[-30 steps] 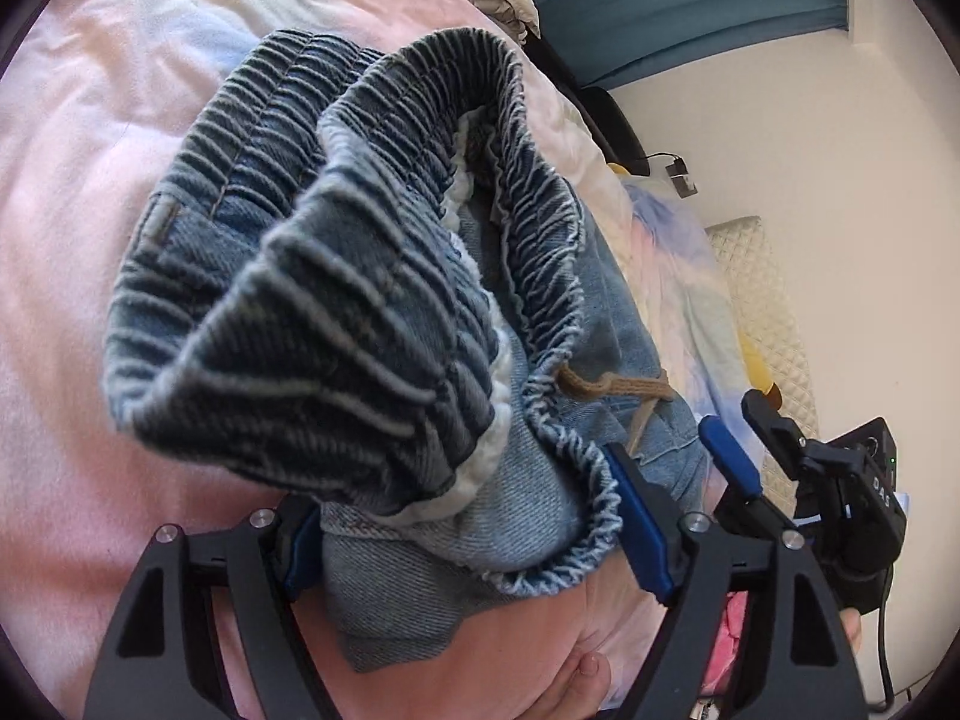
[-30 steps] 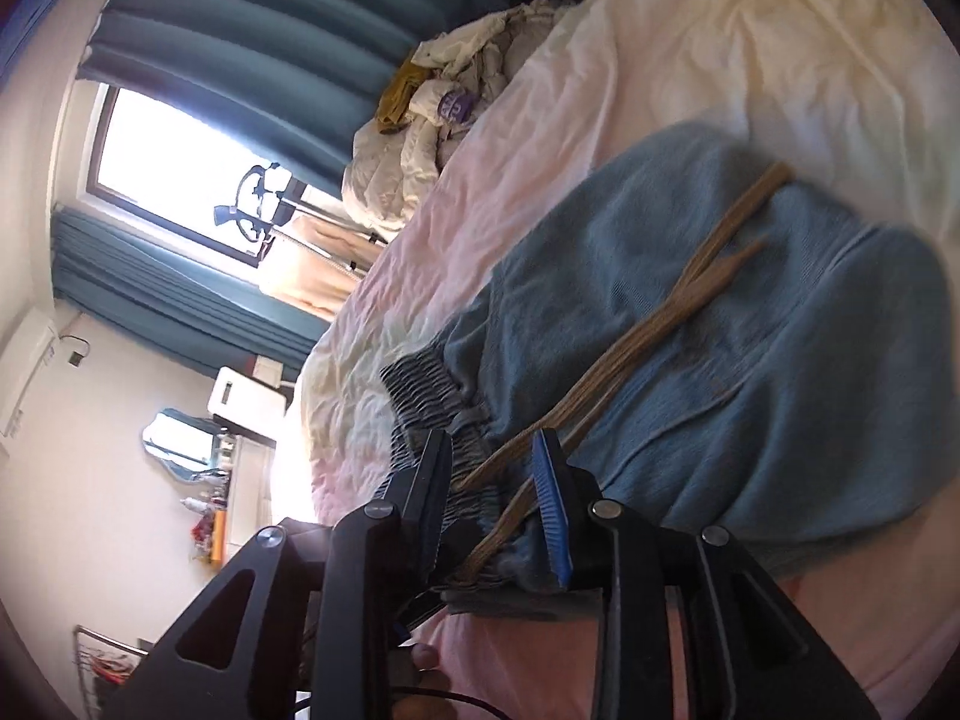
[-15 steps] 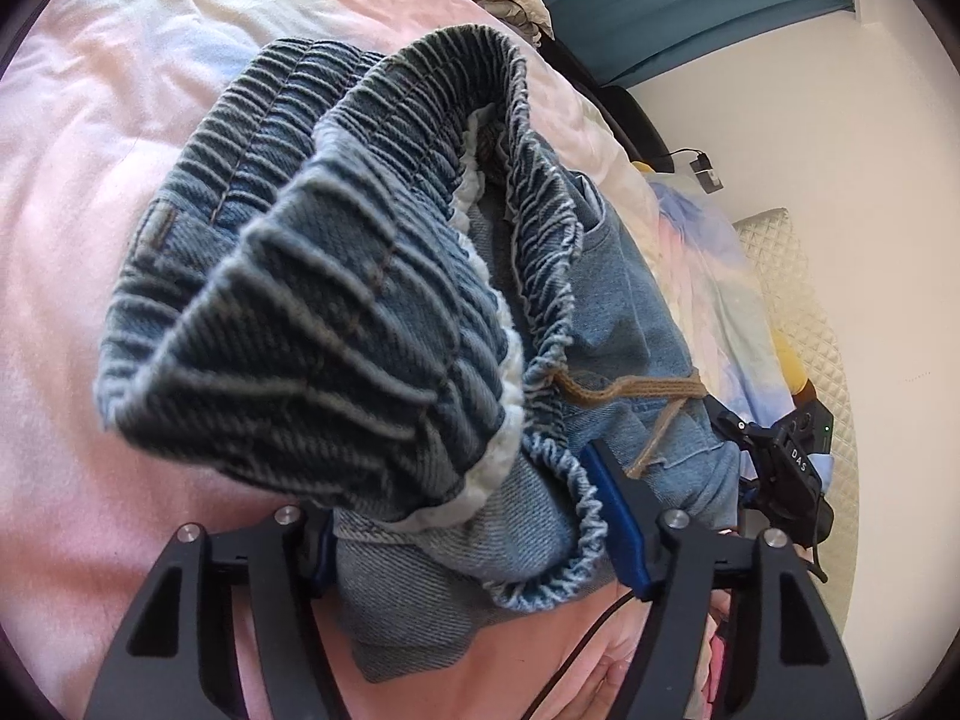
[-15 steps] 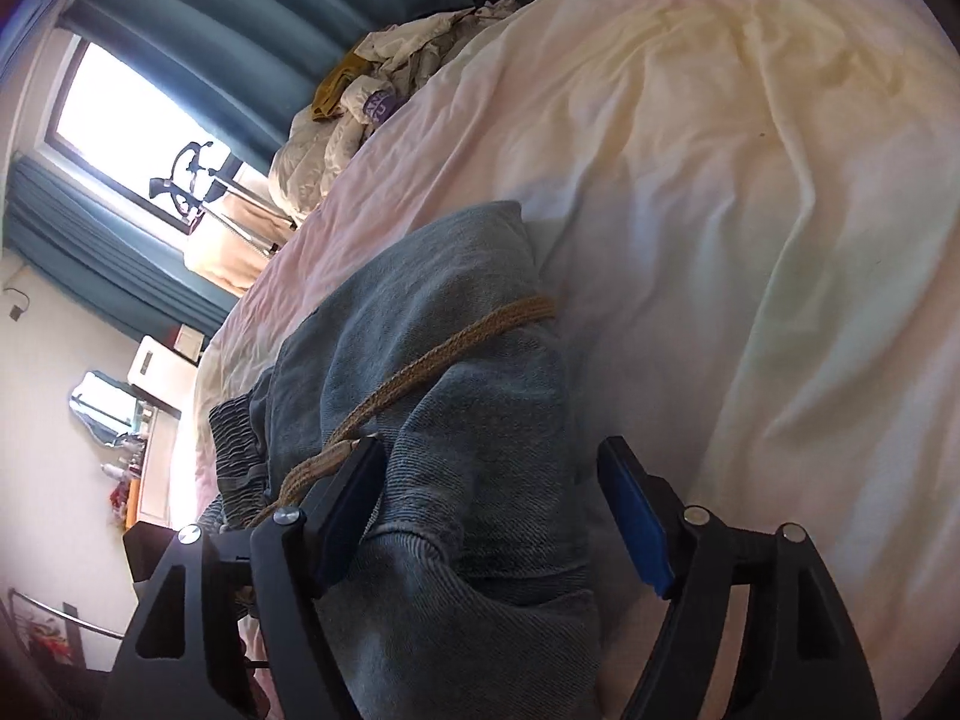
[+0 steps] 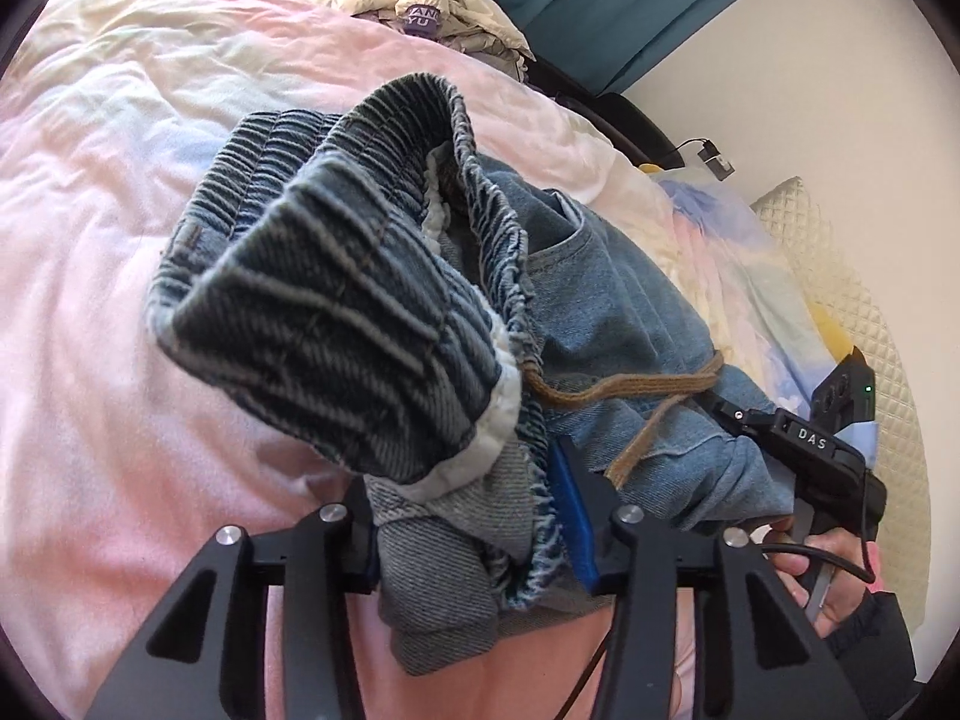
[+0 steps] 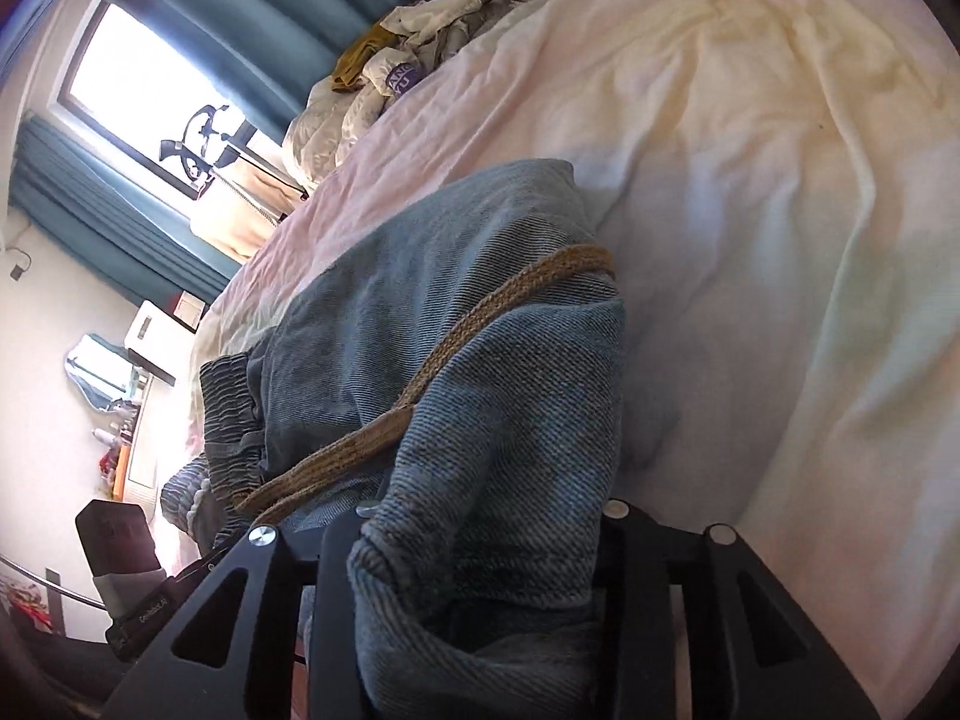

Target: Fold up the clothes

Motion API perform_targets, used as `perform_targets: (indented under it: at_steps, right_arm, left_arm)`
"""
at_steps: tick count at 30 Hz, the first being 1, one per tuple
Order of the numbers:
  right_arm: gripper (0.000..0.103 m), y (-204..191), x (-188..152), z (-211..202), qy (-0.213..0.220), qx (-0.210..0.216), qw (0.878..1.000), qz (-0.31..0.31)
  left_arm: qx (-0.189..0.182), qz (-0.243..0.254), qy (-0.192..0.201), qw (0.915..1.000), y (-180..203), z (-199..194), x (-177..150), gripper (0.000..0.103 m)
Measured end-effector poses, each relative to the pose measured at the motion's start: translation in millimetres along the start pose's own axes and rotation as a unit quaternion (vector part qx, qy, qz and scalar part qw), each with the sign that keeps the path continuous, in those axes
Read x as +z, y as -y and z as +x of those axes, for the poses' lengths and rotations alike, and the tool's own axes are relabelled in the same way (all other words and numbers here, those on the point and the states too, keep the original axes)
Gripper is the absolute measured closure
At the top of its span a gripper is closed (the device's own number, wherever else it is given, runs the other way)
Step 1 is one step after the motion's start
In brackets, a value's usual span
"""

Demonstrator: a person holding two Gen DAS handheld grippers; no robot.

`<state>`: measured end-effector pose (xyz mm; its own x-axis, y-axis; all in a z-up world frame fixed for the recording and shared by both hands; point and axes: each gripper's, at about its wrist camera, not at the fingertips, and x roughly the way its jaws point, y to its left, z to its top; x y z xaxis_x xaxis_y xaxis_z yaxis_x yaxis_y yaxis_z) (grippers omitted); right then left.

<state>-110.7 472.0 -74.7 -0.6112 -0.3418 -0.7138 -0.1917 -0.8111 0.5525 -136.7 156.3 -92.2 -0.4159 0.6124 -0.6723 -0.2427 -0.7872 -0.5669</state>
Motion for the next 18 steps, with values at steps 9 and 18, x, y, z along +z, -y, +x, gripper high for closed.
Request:
perform_targets:
  at_steps: [9,18]
  right_arm:
    - [0.077,-66,0,-102,0.081,0.008,0.994,-0.078]
    - [0.077,-64,-19,-256,0.17,-0.022,0.981,-0.091]
  left_arm:
    - [-0.036,0.025,0.022,0.9988,42,-44,8,0.063]
    - [-0.101,0.105,0.035,0.9887,158,-81,-8,0.063]
